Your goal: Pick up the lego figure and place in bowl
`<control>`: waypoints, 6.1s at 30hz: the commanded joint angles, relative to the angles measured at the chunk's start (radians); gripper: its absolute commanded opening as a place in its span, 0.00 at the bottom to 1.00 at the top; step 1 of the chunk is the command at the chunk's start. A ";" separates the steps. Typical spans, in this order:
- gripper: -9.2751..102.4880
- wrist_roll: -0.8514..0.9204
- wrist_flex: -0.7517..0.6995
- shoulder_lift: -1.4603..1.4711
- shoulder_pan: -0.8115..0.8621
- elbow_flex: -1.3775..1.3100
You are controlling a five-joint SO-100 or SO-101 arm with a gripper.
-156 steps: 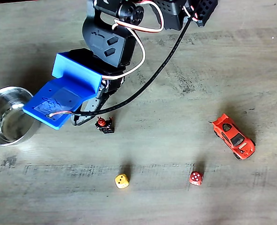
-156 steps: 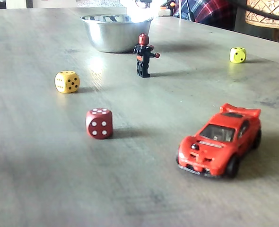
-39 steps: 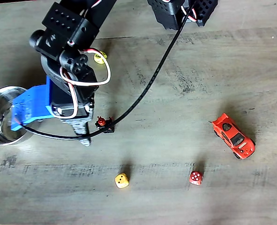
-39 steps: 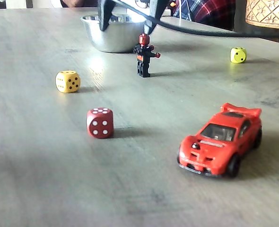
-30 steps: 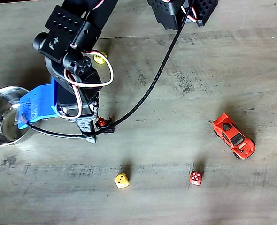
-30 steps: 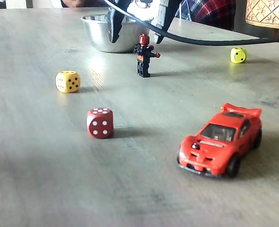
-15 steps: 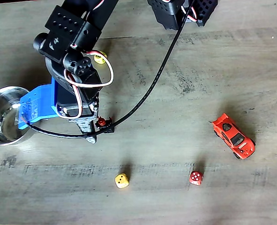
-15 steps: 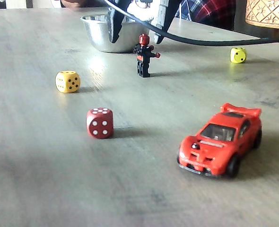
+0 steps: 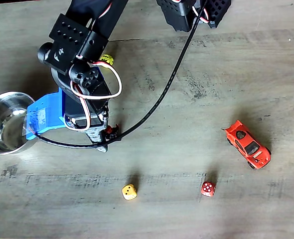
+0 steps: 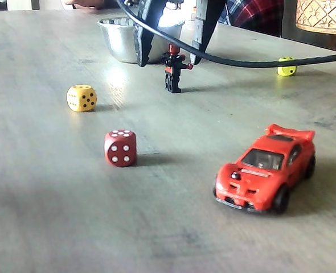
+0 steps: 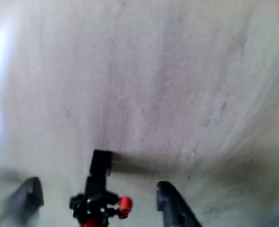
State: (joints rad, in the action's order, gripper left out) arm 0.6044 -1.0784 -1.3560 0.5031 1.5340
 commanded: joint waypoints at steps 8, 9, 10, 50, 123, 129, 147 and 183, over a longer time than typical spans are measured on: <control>0.34 -0.009 0.008 -0.005 -0.020 -0.005; 0.34 -0.009 0.008 -0.005 -0.021 -0.005; 0.34 -0.009 0.008 -0.005 -0.021 -0.005; 0.34 -0.009 0.006 0.026 -0.043 -0.005; 0.10 0.006 0.020 -0.147 -0.028 -0.025; 0.10 0.008 0.020 -0.255 0.011 -0.025; 0.10 0.078 0.023 -0.316 0.209 -0.196; 0.11 0.466 0.485 0.032 0.368 -0.201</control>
State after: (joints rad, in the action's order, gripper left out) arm 1.0523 -0.6167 -1.3192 0.8621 1.3929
